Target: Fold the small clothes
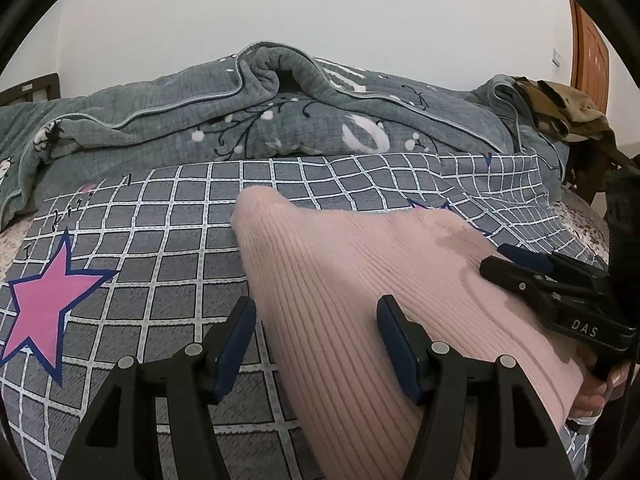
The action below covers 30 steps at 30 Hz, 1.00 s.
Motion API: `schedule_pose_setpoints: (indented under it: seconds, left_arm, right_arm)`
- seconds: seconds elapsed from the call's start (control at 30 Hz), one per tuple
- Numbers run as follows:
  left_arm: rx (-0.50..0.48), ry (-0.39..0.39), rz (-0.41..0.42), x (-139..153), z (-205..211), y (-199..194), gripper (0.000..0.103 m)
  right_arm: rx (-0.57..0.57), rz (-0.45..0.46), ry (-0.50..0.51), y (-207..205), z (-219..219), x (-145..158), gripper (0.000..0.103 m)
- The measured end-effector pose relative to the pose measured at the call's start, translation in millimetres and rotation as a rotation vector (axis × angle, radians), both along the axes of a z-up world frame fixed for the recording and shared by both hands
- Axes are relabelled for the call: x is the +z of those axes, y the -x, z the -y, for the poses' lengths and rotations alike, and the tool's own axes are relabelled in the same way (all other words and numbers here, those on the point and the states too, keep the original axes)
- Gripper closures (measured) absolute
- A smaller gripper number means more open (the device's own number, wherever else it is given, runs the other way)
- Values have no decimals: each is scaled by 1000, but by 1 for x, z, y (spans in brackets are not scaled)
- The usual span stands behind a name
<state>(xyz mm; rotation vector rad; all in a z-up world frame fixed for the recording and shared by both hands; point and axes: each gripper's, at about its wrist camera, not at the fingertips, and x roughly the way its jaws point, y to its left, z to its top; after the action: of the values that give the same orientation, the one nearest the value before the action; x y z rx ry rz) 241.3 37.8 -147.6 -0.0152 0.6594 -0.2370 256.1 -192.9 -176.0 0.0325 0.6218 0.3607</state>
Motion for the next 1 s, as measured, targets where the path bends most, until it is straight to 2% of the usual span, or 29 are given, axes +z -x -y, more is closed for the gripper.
schedule_pose_setpoints:
  seconds: [0.2,0.4,0.53,1.0]
  left_arm:
    - [-1,5,-4,1,0,3,42]
    - [-27,49,-20,2,-3,10,43]
    - [-56,80,-30,2,-4,17,43]
    - [-74,41,-14,3,1,34,42]
  right_arm:
    - [-6,4,6,3,-1,1,52]
    - [-5,-7,-6,6,2,2,52]
    - [5,-4,-13,12,4,3,57]
    - [34,7,67,26,-1,7,59]
